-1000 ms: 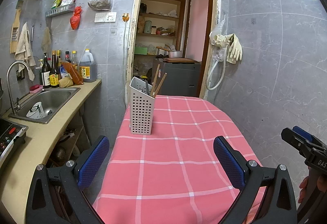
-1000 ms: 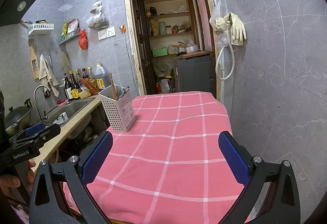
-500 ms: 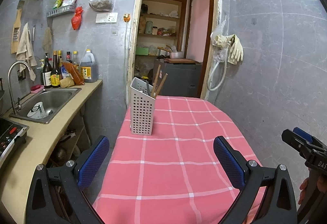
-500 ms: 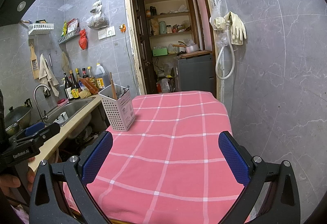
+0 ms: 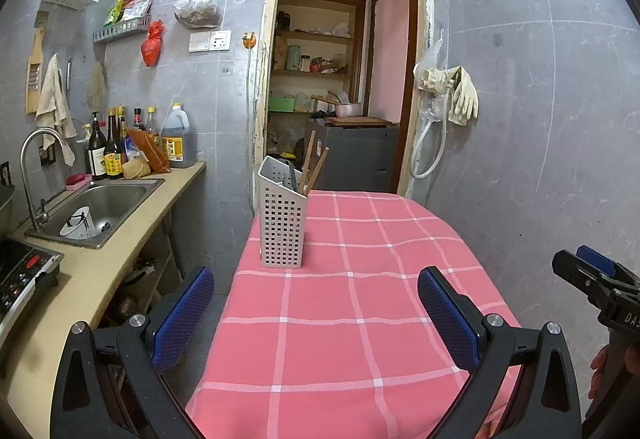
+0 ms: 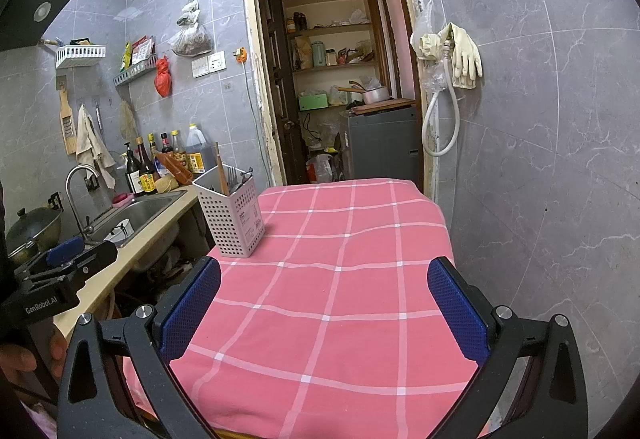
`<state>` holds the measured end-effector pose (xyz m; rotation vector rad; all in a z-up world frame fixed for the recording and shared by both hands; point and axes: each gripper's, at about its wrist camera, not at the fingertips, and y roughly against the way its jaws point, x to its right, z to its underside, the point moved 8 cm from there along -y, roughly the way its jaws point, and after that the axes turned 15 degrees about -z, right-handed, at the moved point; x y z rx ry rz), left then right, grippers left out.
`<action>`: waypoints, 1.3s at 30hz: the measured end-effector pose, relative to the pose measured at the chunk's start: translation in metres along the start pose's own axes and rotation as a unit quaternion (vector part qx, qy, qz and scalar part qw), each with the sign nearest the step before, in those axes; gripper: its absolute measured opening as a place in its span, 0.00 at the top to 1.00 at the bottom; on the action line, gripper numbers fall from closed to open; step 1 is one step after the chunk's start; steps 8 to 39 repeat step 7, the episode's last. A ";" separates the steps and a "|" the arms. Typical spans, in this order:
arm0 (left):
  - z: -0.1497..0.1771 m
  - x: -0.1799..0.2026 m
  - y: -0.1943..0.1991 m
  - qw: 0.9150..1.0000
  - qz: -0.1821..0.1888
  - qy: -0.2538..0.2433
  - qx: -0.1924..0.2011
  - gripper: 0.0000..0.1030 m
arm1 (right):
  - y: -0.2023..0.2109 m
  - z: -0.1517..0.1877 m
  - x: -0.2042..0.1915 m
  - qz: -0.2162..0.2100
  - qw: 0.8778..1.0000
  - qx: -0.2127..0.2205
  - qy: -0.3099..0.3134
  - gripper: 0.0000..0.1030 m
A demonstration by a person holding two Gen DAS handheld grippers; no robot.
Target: Organize utensils
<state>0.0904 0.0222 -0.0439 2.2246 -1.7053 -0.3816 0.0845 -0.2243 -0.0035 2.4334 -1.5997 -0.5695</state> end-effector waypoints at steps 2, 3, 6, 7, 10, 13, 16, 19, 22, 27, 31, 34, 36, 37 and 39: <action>0.000 0.000 0.000 1.000 0.000 0.000 -0.001 0.00 | 0.000 0.000 0.000 0.000 1.000 0.000 0.000 0.01; 0.000 -0.001 -0.001 1.000 0.000 0.001 -0.002 0.00 | 0.000 0.000 0.000 0.000 1.000 0.000 0.000 0.01; -0.001 0.000 -0.002 1.000 0.001 0.003 -0.004 0.00 | 0.000 0.000 0.000 0.000 1.000 0.000 0.001 0.01; -0.001 0.000 -0.003 1.000 0.001 0.003 -0.005 0.00 | 0.000 0.000 0.001 -0.001 1.000 0.000 0.000 0.01; -0.001 0.000 -0.003 1.000 0.001 0.003 -0.005 0.00 | 0.000 0.000 0.001 -0.001 1.000 0.000 0.000 0.01; -0.001 0.000 -0.003 1.000 0.001 0.003 -0.005 0.00 | 0.000 0.000 0.001 -0.001 1.000 0.000 0.000 0.01; -0.001 0.000 -0.003 1.000 0.001 0.003 -0.005 0.00 | 0.000 0.000 0.001 -0.001 1.000 0.000 0.000 0.01; -0.001 0.000 -0.003 1.000 0.001 0.003 -0.005 0.00 | 0.000 0.000 0.001 -0.001 1.000 0.000 0.000 0.01; -0.001 0.000 -0.003 1.000 0.001 0.003 -0.005 0.00 | 0.000 0.000 0.001 -0.001 1.000 0.000 0.000 0.01; -0.001 0.000 -0.003 1.000 0.001 0.003 -0.005 0.00 | 0.000 0.000 0.001 -0.001 1.000 0.000 0.000 0.01; -0.001 0.000 -0.003 1.000 0.001 0.003 -0.005 0.00 | 0.000 0.000 0.001 -0.001 1.000 0.000 0.000 0.01; -0.001 0.000 -0.003 1.000 0.001 0.003 -0.005 0.00 | 0.000 0.000 0.001 -0.001 1.000 0.000 0.000 0.01; -0.001 0.000 -0.003 1.000 0.001 0.003 -0.005 0.00 | 0.000 0.000 0.001 -0.001 1.000 0.000 0.000 0.01; -0.001 0.000 -0.003 1.000 0.001 0.003 -0.005 0.00 | 0.000 0.000 0.001 -0.001 1.000 0.000 0.000 0.01; -0.001 0.000 -0.003 1.000 0.001 0.003 -0.005 0.00 | 0.000 0.000 0.001 -0.001 1.000 0.000 0.000 0.01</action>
